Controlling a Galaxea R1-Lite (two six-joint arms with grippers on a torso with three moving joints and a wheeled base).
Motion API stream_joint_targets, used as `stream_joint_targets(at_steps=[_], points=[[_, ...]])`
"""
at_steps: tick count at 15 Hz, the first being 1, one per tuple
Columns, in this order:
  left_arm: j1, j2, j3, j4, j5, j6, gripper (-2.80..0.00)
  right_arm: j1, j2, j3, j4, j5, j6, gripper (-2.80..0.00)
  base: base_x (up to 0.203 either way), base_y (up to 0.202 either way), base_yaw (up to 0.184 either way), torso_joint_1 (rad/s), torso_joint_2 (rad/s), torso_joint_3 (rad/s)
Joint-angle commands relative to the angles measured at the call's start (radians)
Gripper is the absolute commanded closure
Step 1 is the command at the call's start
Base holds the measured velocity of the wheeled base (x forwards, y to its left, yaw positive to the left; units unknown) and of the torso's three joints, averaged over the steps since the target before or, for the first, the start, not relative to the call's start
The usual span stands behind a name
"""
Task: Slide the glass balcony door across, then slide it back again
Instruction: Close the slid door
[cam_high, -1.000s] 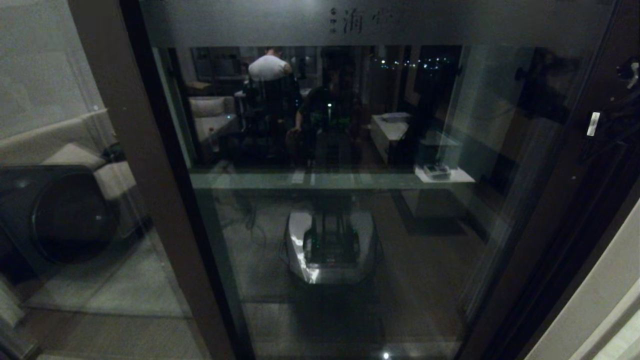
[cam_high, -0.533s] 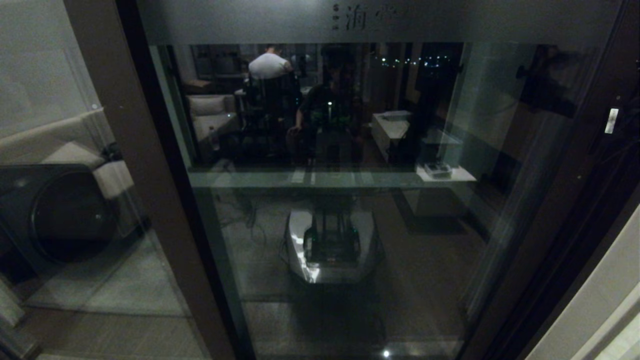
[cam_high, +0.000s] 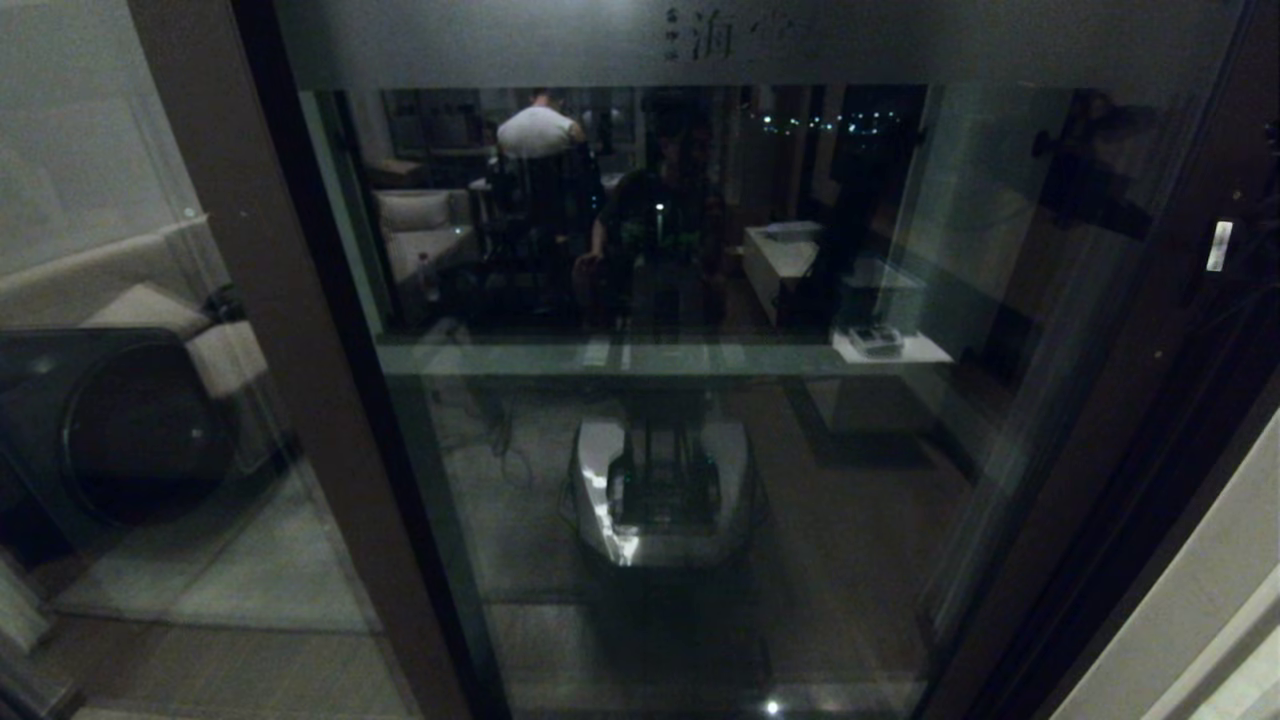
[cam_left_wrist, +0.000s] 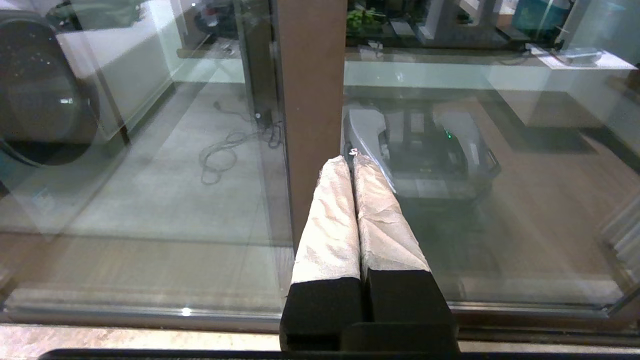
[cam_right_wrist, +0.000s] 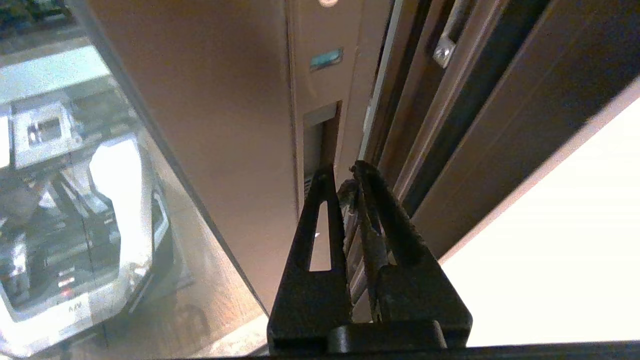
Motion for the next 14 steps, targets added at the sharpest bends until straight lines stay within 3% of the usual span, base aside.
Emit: stream_joint_targets(at_steps=[1, 14], points=[[0.000, 0.000, 0.000, 0.000, 0.000, 0.000, 0.00, 0.001, 0.025, -0.008, 0.000, -0.001, 0.000, 0.00, 0.000, 0.000, 0.000, 0.000, 0.00, 0.000], [0.000, 0.000, 0.002, 0.000, 0.000, 0.000, 0.00, -0.007, 0.076, -0.051, -0.005, -0.006, 0.002, 0.00, 0.000, 0.000, 0.000, 0.000, 0.00, 0.000]])
